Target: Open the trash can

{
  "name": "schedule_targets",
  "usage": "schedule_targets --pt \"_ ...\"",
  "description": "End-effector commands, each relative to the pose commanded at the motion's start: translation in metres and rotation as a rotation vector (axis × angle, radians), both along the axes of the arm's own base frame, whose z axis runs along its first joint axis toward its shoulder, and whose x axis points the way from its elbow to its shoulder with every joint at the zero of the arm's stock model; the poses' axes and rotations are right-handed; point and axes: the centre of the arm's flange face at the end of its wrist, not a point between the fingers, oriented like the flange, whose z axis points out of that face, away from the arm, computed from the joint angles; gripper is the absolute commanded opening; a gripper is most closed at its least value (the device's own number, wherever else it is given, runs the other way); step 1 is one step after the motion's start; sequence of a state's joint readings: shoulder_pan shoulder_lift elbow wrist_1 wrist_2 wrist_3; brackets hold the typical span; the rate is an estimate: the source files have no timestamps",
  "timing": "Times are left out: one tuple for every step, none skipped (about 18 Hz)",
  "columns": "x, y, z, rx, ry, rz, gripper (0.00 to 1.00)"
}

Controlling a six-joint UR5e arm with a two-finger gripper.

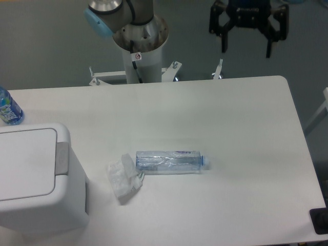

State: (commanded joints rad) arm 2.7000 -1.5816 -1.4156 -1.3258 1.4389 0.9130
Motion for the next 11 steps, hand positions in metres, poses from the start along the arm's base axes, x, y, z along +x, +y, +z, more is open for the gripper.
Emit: schedule_targets --pt "0.003 0.007 -0.006 0.013 0.017 -0.001 1.00" --pt "0.007 0.016 -0.012 0.024 0.026 -0.003 1.00" --pt "0.012 0.024 -0.015 0.038 0.025 0.008 1.00" --pt "0.016 0.032 -0.018 0.053 0.016 0.028 1.00" --pt "0.018 0.043 -0.024 0.063 -0.004 0.053 1.00" --pt "0.020 0.053 -0.026 0.080 -0.018 0.087 1.00" --pt "0.023 0.062 -0.031 0.097 -0.039 0.123 1.00" --pt "0.028 0.075 -0.037 0.109 -0.072 0.164 1.00" --pt "0.032 0.087 -0.043 0.121 -0.102 0.207 1.00" --pt "0.038 0.100 -0.050 0.135 -0.128 0.247 1.00" --pt "0.043 0.113 -0.054 0.152 -0.143 0.277 1.00"
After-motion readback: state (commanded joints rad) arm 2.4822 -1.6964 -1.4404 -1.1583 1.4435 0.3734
